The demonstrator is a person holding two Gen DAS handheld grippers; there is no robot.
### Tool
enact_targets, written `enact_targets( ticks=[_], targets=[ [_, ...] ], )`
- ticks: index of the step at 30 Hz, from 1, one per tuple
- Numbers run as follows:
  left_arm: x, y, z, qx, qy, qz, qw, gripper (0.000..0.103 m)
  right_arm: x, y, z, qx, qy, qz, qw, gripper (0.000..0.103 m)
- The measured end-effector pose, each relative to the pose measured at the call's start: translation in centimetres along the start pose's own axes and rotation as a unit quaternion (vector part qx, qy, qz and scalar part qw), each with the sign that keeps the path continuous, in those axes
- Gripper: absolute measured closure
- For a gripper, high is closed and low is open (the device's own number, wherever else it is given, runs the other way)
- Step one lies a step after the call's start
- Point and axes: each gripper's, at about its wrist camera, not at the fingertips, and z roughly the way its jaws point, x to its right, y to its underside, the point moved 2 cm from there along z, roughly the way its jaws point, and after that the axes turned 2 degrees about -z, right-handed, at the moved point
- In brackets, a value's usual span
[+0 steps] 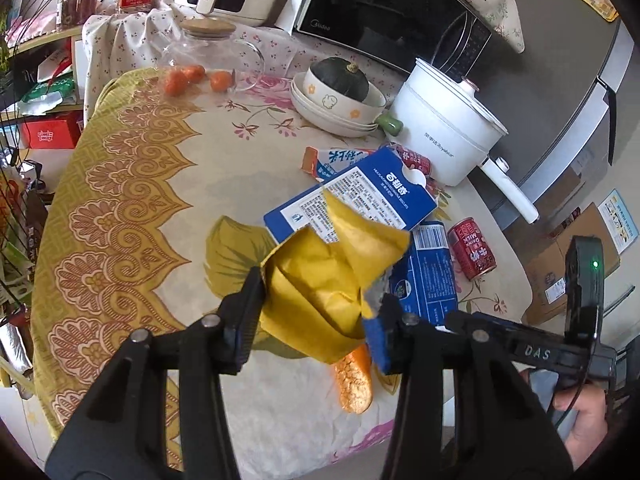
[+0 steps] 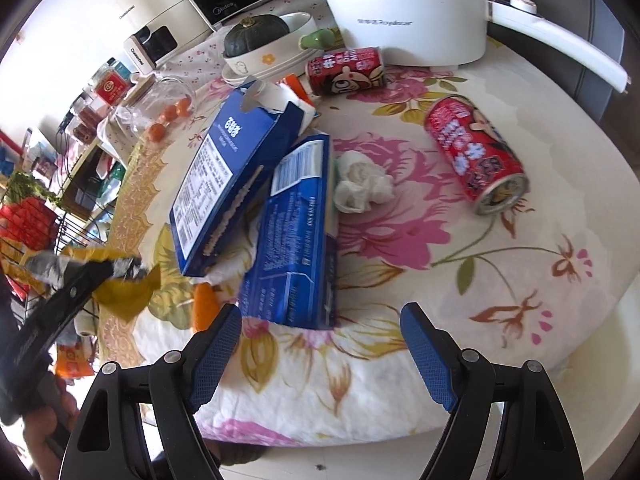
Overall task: Collect trash
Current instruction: 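Grasp the standing blue box with the right tool while the left tool holds the wrapper, then carry wrapper and blue box over the white bin and open the left tool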
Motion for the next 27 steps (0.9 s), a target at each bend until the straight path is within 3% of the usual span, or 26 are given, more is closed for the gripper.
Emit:
enact_targets(
  ticks=[5,10,12,15,27],
  targets=[
    [-0.8,0.7,-0.2,-0.014,0.002,-0.015,0.9998,0.055,-0.6,-0.1,2.6,-0.01,-0.016,0.017,1.0,0.027],
    [-0.1,1.2,0.2,-0.024,0.002,-0.002,0.9997,0.055,-0.6,0.1,3.3,-0.012,-0.022,0.019,0.999,0.055],
    [0.2,1.3,0.4,-0.028,0.004,0.002,0.9996,0.055,-0.5,-0.2,2.7,-0.006,-0.031,0.016,0.999,0.075],
    [0.7,1.4,0.5,-0.03,0.007,0.007,0.9995,0.055,-0.2,-0.3,1.2,0.006,-0.026,0.009,1.0,0.081],
    [3.7,2.3,0.7,-0.032,0.029,0.015,0.999,0.055,1.3,0.7,-5.0,0.041,-0.023,-0.02,0.999,0.083]
  ],
)
